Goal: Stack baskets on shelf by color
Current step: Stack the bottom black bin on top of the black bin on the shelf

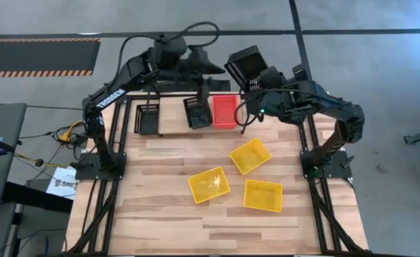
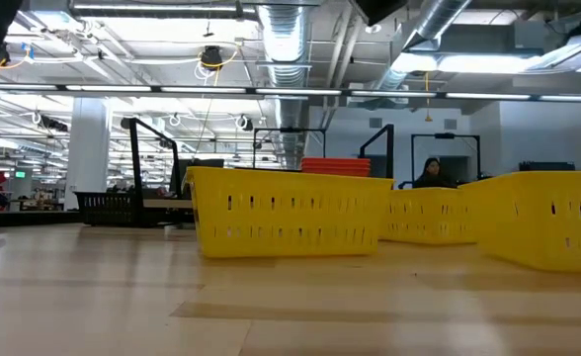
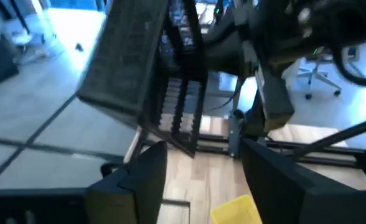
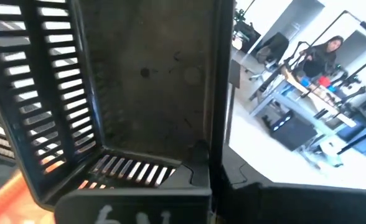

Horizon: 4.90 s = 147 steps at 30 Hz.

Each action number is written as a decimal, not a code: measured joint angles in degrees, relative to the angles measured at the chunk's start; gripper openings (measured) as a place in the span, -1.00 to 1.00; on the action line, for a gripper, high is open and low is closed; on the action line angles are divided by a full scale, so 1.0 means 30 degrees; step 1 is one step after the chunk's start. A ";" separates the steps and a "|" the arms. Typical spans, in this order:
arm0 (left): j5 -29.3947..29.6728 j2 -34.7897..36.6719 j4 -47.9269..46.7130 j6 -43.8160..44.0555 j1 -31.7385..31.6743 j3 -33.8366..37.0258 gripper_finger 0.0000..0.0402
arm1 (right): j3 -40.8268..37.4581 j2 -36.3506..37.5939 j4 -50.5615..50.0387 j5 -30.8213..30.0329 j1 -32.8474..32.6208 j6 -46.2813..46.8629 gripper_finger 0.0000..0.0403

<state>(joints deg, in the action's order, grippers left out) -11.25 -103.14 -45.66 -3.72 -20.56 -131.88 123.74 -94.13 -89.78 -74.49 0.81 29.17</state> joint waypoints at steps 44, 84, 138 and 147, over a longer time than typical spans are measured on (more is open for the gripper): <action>0.3655 -0.2760 0.3952 0.1002 0.0673 0.0031 -1.00 | 0.0051 0.0293 0.1186 0.2090 -0.2696 -0.2956 -0.75; 0.3306 -0.1842 -1.3678 0.5809 -0.2576 0.0009 -1.00 | 0.3705 0.4270 0.6936 -0.1780 -0.5679 -1.2404 0.11; -0.3781 -0.1914 -0.8834 1.5614 -0.6836 0.9706 -1.00 | 0.3694 0.3141 0.4893 -0.1095 -0.4471 -1.2212 0.11; -0.4043 -0.1914 -0.9169 1.5229 -0.7159 0.9702 -1.00 | 0.3694 0.3141 0.4211 -0.1102 -0.4471 -1.1739 0.11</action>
<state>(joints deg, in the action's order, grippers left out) -23.38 -108.88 -73.17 41.97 -42.04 -102.77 134.82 -84.71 -77.14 -77.80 -12.60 -6.04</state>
